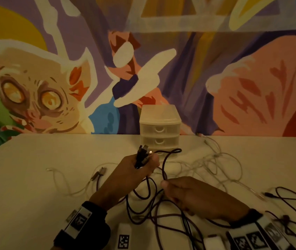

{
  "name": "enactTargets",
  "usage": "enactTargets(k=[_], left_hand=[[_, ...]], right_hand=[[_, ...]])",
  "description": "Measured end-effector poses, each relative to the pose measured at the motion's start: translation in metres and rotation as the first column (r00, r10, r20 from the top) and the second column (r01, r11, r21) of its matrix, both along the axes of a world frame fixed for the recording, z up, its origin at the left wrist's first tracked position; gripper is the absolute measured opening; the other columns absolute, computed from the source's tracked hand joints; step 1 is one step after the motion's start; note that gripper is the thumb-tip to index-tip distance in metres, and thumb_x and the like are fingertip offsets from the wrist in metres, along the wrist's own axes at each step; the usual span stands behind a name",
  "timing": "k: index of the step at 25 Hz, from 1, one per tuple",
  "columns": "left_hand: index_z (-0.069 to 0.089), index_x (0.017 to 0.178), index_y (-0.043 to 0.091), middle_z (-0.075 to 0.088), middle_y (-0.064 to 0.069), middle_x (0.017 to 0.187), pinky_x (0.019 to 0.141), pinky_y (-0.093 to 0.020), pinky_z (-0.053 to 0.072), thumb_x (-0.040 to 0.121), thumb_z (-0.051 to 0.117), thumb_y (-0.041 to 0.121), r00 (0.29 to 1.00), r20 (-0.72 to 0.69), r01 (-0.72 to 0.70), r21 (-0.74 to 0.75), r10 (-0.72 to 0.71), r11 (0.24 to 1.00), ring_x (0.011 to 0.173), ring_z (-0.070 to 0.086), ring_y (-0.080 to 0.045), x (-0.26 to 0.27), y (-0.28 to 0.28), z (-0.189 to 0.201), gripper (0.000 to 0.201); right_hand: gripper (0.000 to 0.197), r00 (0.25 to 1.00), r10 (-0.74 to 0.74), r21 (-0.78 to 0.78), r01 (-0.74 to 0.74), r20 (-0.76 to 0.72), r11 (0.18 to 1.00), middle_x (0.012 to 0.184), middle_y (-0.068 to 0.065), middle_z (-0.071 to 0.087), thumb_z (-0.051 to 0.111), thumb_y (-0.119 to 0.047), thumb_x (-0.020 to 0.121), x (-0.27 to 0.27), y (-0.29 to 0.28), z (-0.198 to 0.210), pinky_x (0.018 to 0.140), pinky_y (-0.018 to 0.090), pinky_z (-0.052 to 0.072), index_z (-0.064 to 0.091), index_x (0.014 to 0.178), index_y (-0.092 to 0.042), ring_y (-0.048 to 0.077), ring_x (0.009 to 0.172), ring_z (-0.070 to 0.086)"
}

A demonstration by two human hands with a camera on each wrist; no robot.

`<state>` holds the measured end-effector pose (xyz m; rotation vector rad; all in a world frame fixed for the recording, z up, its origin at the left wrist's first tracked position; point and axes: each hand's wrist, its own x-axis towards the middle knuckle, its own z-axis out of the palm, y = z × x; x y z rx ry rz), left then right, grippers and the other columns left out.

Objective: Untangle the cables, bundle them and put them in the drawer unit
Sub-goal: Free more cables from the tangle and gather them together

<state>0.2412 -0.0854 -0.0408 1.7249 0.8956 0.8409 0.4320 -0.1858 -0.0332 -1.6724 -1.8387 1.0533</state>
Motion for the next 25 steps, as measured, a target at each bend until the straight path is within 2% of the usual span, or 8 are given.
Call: enactTargets(k=[3, 6, 8, 12, 15, 19, 22, 25], left_hand=[[0.079, 0.085, 0.030, 0.077, 0.019, 0.079, 0.071, -0.009, 0.046, 0.088, 0.082, 0.047, 0.998, -0.051, 0.032, 0.065, -0.028, 0.997, 0.078, 0.071, 0.005, 0.002, -0.004, 0.001, 0.017], [0.070, 0.062, 0.035, 0.059, 0.015, 0.060, 0.063, -0.017, 0.041, 0.091, 0.079, 0.048, 0.999, -0.032, -0.006, 0.093, 0.009, 0.996, 0.059, 0.055, -0.001, 0.002, -0.004, -0.002, 0.033], [0.069, 0.072, 0.030, 0.049, 0.007, 0.061, 0.056, -0.026, 0.036, 0.092, 0.072, 0.056, 0.986, 0.105, -0.137, 0.063, 0.130, 0.989, 0.056, 0.042, -0.008, -0.002, 0.004, -0.003, 0.033], [0.059, 0.090, 0.019, 0.047, 0.005, 0.069, 0.041, -0.019, 0.027, 0.107, 0.062, 0.036, 0.708, 0.579, -0.331, -0.233, 0.404, 0.915, 0.049, 0.032, -0.004, -0.034, 0.035, 0.005, 0.024], [0.052, 0.085, 0.022, 0.043, 0.007, 0.068, 0.039, -0.020, 0.021, 0.110, 0.059, 0.034, 0.581, 0.626, -0.381, -0.354, 0.519, 0.854, 0.046, 0.026, -0.004, -0.049, 0.047, 0.007, 0.028], [0.053, 0.092, 0.018, 0.042, 0.003, 0.066, 0.039, -0.023, 0.026, 0.112, 0.055, 0.036, 0.668, 0.543, -0.417, -0.294, 0.509, 0.860, 0.046, 0.026, -0.010, -0.036, 0.044, 0.000, 0.027], [0.071, 0.110, 0.015, 0.054, -0.027, 0.077, 0.060, -0.050, 0.056, 0.110, 0.057, 0.042, 0.830, 0.372, -0.410, -0.096, 0.414, 0.907, 0.066, 0.041, -0.053, -0.029, 0.030, -0.001, 0.031], [0.074, 0.098, 0.022, 0.064, 0.004, 0.067, 0.062, -0.029, 0.051, 0.107, 0.060, 0.039, 0.970, 0.178, -0.193, 0.145, 0.167, 0.970, 0.058, 0.057, -0.013, -0.014, 0.010, 0.004, 0.023]], right_hand=[[0.051, 0.994, 0.076, -0.020, -0.075, 0.082, 0.997, 0.062, -0.012, 0.052, 0.041, -0.059, 0.109, -0.003, 0.001, -0.004, 0.069, 0.026, 0.041, 0.051, 0.070, -0.027, 0.001, 0.055, 0.046], [0.052, 0.985, 0.109, 0.066, -0.119, 0.137, 0.991, 0.067, -0.005, 0.058, 0.044, -0.059, 0.108, -0.009, 0.000, -0.006, 0.069, 0.028, 0.044, 0.055, 0.074, -0.021, 0.004, 0.059, 0.051], [0.049, 0.988, 0.045, 0.150, -0.067, 0.145, 0.986, 0.069, -0.003, 0.064, 0.052, -0.058, 0.106, -0.003, 0.000, -0.002, 0.066, 0.027, 0.046, 0.062, 0.076, -0.021, 0.007, 0.060, 0.056], [0.034, 0.984, -0.171, 0.408, 0.136, 0.049, 0.903, 0.074, -0.007, 0.071, 0.065, -0.051, 0.100, 0.036, -0.002, 0.015, 0.070, 0.017, 0.047, 0.069, 0.074, -0.031, 0.000, 0.069, 0.064], [0.036, 0.908, -0.328, 0.456, 0.415, -0.260, 0.787, 0.075, 0.006, 0.071, 0.066, -0.041, 0.101, 0.058, 0.004, 0.018, 0.075, 0.022, 0.048, 0.071, 0.077, -0.015, 0.005, 0.064, 0.061], [0.031, 0.511, -0.134, 0.231, 0.588, -0.849, 0.775, 0.085, 0.004, 0.063, 0.052, -0.023, 0.110, 0.059, 0.007, 0.022, 0.062, 0.032, 0.052, 0.076, 0.094, -0.012, 0.019, 0.066, 0.051], [0.027, 0.753, -0.187, 0.316, 0.470, -0.631, 0.824, 0.071, 0.004, 0.055, 0.057, -0.021, 0.107, 0.049, 0.004, 0.017, 0.050, 0.023, 0.040, 0.084, 0.104, -0.020, 0.017, 0.061, 0.044], [0.018, 0.879, -0.211, 0.335, 0.370, -0.427, 0.866, 0.065, 0.006, 0.056, 0.069, -0.032, 0.098, 0.037, 0.001, 0.013, 0.050, 0.019, 0.040, 0.086, 0.103, -0.032, 0.014, 0.057, 0.047]])
